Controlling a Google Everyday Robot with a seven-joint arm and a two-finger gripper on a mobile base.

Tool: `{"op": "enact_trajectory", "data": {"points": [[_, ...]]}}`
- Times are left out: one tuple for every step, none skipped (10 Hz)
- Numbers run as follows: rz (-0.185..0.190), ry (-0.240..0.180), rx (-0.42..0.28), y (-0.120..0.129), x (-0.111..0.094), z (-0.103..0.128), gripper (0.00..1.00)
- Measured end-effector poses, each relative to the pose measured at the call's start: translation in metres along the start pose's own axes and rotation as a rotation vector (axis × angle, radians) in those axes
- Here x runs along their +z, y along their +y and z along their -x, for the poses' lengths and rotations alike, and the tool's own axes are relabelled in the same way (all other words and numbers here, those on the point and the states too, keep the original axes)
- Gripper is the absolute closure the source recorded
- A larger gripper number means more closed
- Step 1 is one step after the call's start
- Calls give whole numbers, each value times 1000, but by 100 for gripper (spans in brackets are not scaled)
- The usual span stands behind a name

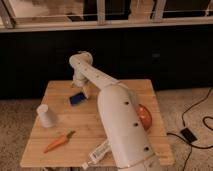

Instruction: Place the white sponge in the ceramic bowl

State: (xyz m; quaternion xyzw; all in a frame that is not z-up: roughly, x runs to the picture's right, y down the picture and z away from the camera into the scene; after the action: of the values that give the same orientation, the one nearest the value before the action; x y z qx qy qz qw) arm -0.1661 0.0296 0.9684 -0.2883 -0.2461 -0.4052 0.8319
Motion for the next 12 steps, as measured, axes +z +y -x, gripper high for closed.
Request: {"op": "enact_trajectory", "data": {"points": [[-8, 3, -1, 0, 0, 1, 20], [-15, 10, 0, 2, 1, -2, 20], [-7, 16, 0, 5, 3, -3, 20], [7, 14, 1, 1, 12, 6, 20], [17, 14, 13, -4, 18, 15, 20], [33, 17, 24, -4, 21, 19, 20], [48, 21, 35, 0, 23, 22, 20], [69, 22, 44, 3, 27, 25, 27], [71, 17, 43, -2, 31, 31, 37], [74, 9, 45, -3, 33, 34, 45], [76, 3, 54, -3, 33, 34, 57], [77, -4, 65, -1, 33, 33, 67]]}}
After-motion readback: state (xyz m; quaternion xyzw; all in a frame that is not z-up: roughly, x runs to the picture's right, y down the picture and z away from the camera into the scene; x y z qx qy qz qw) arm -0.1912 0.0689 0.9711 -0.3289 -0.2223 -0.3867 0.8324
